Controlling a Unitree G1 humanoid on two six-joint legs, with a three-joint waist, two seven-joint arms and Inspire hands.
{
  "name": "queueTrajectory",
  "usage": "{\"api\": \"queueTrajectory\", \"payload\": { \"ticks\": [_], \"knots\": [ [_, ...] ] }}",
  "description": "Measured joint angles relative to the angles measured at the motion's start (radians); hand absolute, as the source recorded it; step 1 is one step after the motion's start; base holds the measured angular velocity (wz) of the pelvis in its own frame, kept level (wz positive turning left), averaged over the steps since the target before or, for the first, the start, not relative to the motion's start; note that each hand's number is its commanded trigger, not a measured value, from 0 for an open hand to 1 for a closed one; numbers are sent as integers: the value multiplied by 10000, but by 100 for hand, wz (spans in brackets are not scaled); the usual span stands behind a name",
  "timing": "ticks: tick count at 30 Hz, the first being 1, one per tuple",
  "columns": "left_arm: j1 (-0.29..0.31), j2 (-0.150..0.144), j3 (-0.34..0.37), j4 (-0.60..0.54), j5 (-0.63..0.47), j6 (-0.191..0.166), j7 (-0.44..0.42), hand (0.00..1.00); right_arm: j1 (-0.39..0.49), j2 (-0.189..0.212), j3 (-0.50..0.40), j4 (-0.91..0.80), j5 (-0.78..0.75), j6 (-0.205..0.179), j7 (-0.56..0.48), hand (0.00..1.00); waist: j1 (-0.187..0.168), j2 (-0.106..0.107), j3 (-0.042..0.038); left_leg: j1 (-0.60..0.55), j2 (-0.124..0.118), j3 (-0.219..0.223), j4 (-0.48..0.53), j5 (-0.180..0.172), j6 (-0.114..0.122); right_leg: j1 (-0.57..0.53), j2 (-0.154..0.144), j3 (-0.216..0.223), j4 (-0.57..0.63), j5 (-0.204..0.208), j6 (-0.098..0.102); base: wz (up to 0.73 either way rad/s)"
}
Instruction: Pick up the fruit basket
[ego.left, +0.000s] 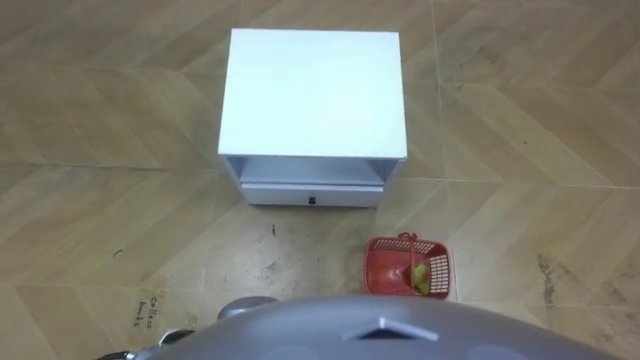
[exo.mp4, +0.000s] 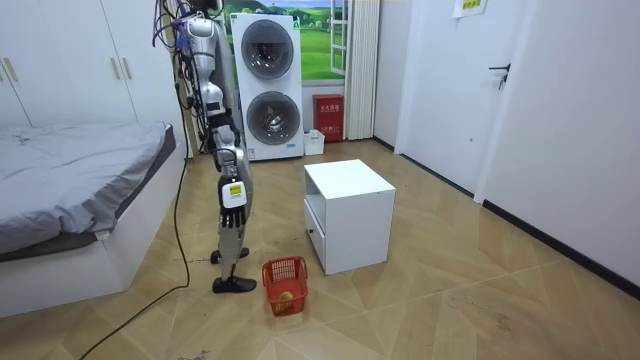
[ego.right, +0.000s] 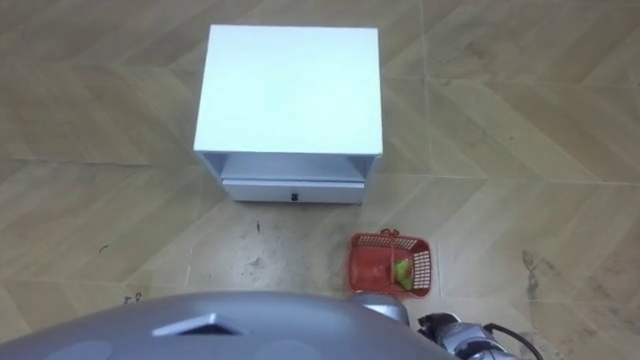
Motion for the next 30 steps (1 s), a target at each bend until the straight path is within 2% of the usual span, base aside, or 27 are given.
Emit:
{"api": "queueTrajectory", "payload": {
  "ticks": [7, 13, 14, 15, 16, 17, 18, 19, 20, 21, 22, 23, 25, 26, 27, 28, 29, 30],
  "knots": [
    [28, 2, 3, -46, 20, -51, 0, 0, 27, 1, -199, -168, 4, 57, -13, 0, -29, -3, -14, -151, -58, 15, 139, 1, 5, -141, -94, -16, 143, -31, 9, 1],
    [-96, 31, 222, -50, 37, -107, -45, 0, -101, -44, -349, -258, 243, 16, -113, 0, -30, -36, -69, -771, -233, 66, 678, -75, 140, -858, -451, -81, 852, -196, 129, 3],
    [-180, 36, 321, -40, 63, -137, -55, 0, -223, -70, -457, -218, 219, -4, -151, 0, -17, -45, -103, -1017, -288, 167, 966, -98, 180, -1091, -527, -31, 1141, -229, 149, -8],
    [-226, 41, 537, -28, 65, -174, -81, 0, -256, -94, -558, -221, 229, -5, -225, 0, -20, -108, 1, -1227, -321, 395, 1290, -105, 193, -1269, -589, 86, 1321, -195, 172, -16],
    [-206, 58, 787, 61, 69, -325, -106, 0, -351, -129, -580, -329, 220, -1, -342, 0, -12, -70, 26, -1608, -328, 628, 1675, -137, 408, -1373, -690, 235, 1312, -71, 217, -13],
    [-197, 69, 857, 116, 69, -416, -109, 0, -349, -150, -584, -412, 220, 3, -382, 0, -27, -38, -9, -1765, -339, 643, 1770, -143, 536, -1446, -686, 307, 1229, -15, 278, -3],
    [-217, 72, 1003, 156, 68, -588, -109, 0, -376, -213, -661, -650, 190, 47, -395, 0, -110, 247, -184, -2063, -166, 695, 1640, -259, 770, -1785, -619, 212, 1455, -39, 394, 24],
    [-284, 84, 1048, 149, 100, -679, -108, 0, -418, -222, -834, -740, 192, 50, -431, 0, -297, 259, -77, -2211, -145, 907, 1675, -361, 826, -2084, -765, 129, 2199, -276, 364, 83],
    [-442, 137, 1304, 142, 313, -786, -113, 0, -231, -173, -1166, -806, 283, 61, -494, 0, -437, 7, -9, -2298, -375, 1306, 1670, -328, 912, -2416, -1337, 83, 4346, -829, 406, 109],
    [-403, 188, 1400, 52, 486, -904, -106, 0, -67, -182, -1390, -770, 480, 147, -564, 0, -194, -260, -8, -2298, -616, 1532, 1664, -335, 1025, -2447, -1760, 331, 6235, -905, 381, 89],
    [-366, 233, 1402, 8, 482, -930, -106, 0, -86, -208, -1389, -749, 633, 156, -654, 0, -8, -334, -60, -2340, -685, 1705, 1680, -344, 1068, -2424, -1848, 482, 6935, -876, 400, 14],
    [-338, 271, 1396, -47, 433, -927, -86, 0, -292, -300, -1381, -772, 941, 62, -919, 0, 323, -401, -87, -2539, -667, 1938, 1861, -375, 1114, -2223, -1894, 595, 7683, -699, 362, -33],
    [-248, 306, 1403, -47, 201, -907, -64, 0, -701, -446, -1374, -828, 1516, -268, -1348, 0, 478, -438, -109, -3048, -509, 2030, 2226, -367, 1132, -1646, -1905, 496, 7250, -199, 284, -29],
    [-256, 340, 1370, -46, 20, -904, -26, 0, -926, -487, -1376, -959, 1889, -475, -1560, 0, 478, -422, -101, -3513, -366, 2034, 2614, -361, 1143, -1218, -1996, 332, 6470, 57, 324, -13],
    [-306, 404, 1301, -38, -105, -908, -5, 0, -1147, -445, -1357, -1142, 2199, -646, -1677, 0, 444, -449, -109, -4041, -213, 2031, 3019, -362, 1143, -875, -2186, 174, 5600, 312, 450, -11],
    [-378, 457, 1246, -29, -159, -915, 0, 0, -1291, -400, -1335, -1258, 2322, -732, -1704, 0, 410, -463, -116, -4375, -125, 2031, 3268, -362, 1142, -768, -2228, 161, 5074, 461, 512, -8],
    [-566, 568, 1173, -8, -303, -940, 55, 0, -1644, -309, -1248, -1392, 2638, -801, -1820, 0, 320, -520, -111, -5122, 67, 2011, 3917, -363, 1139, -726, -2209, 205, 4150, 497, 702, 7],
    [-947, 591, 1171, 46, -315, -974, 228, 0, -1974, -274, -1205, -1387, 2917, -915, -1981, 0, 198, -491, -54, -5868, 251, 1764, 4617, -362, 1131, -808, -1968, 283, 3721, -104, 987, 0]
  ]
}}
